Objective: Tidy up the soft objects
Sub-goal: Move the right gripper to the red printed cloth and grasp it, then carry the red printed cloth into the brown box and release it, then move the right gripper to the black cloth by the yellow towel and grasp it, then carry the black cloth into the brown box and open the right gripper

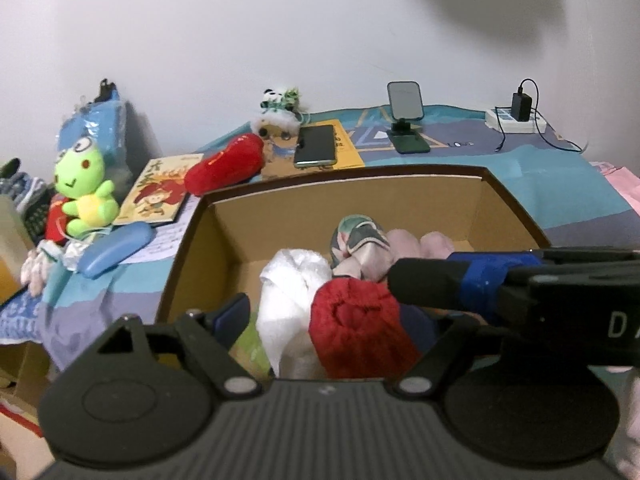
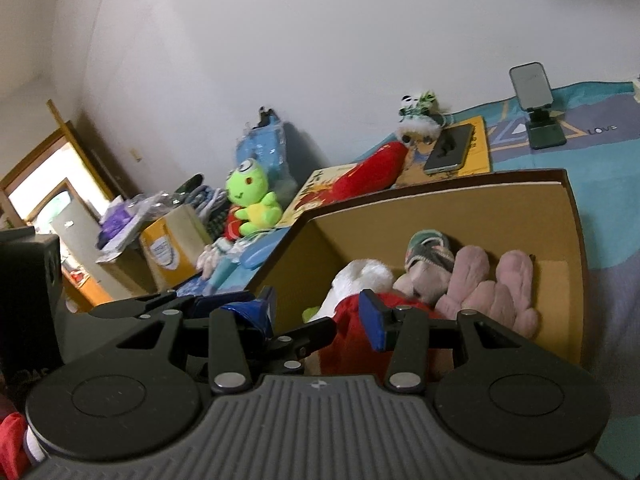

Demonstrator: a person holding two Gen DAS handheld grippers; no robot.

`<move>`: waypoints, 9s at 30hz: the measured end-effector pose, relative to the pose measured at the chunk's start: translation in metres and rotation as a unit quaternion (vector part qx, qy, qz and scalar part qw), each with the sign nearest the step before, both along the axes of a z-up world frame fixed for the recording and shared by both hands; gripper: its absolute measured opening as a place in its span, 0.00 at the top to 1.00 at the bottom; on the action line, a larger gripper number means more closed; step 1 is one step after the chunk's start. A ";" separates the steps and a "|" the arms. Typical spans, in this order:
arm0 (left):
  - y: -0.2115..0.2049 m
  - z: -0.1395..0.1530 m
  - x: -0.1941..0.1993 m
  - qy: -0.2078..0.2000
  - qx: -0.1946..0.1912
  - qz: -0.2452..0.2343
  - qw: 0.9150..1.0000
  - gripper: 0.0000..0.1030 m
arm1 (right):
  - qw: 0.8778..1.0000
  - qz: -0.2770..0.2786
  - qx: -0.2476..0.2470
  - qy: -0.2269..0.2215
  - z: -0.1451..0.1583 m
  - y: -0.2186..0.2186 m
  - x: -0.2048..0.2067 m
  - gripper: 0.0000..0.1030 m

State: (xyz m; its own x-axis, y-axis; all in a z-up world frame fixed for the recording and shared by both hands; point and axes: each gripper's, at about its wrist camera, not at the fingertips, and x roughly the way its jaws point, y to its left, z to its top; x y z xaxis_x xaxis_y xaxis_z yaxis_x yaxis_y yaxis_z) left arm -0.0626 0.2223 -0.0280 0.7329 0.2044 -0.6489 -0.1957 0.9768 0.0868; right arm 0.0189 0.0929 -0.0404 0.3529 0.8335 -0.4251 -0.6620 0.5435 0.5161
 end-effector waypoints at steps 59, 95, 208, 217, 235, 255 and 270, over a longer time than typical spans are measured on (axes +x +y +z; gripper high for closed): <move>-0.309 -0.091 0.084 0.071 -0.079 -0.311 0.944 0.27 | 0.970 -0.183 -0.003 0.158 -0.090 -0.300 0.052 0.75; -0.253 -0.037 0.013 0.011 -0.106 -0.291 0.951 0.86 | 0.993 -0.062 0.033 0.090 -0.059 -0.264 0.017 1.00; -0.212 -0.067 0.006 0.102 -0.126 -0.331 0.930 0.28 | 0.984 -0.167 -0.024 0.057 -0.053 -0.198 -0.029 0.89; -0.273 -0.077 0.038 0.100 -0.127 -0.364 0.917 0.28 | 0.966 -0.250 -0.039 0.060 -0.061 -0.268 -0.020 0.89; -0.289 -0.094 0.075 0.120 -0.153 -0.309 0.931 0.82 | 0.969 -0.216 -0.054 0.108 -0.091 -0.292 0.024 0.96; -0.234 -0.026 0.028 0.007 -0.145 -0.302 0.942 0.88 | 0.986 -0.141 0.047 0.080 -0.055 -0.256 0.007 0.96; -0.116 0.027 -0.015 -0.096 -0.102 -0.237 0.961 0.88 | 0.994 -0.056 0.090 -0.004 0.005 -0.147 -0.002 0.94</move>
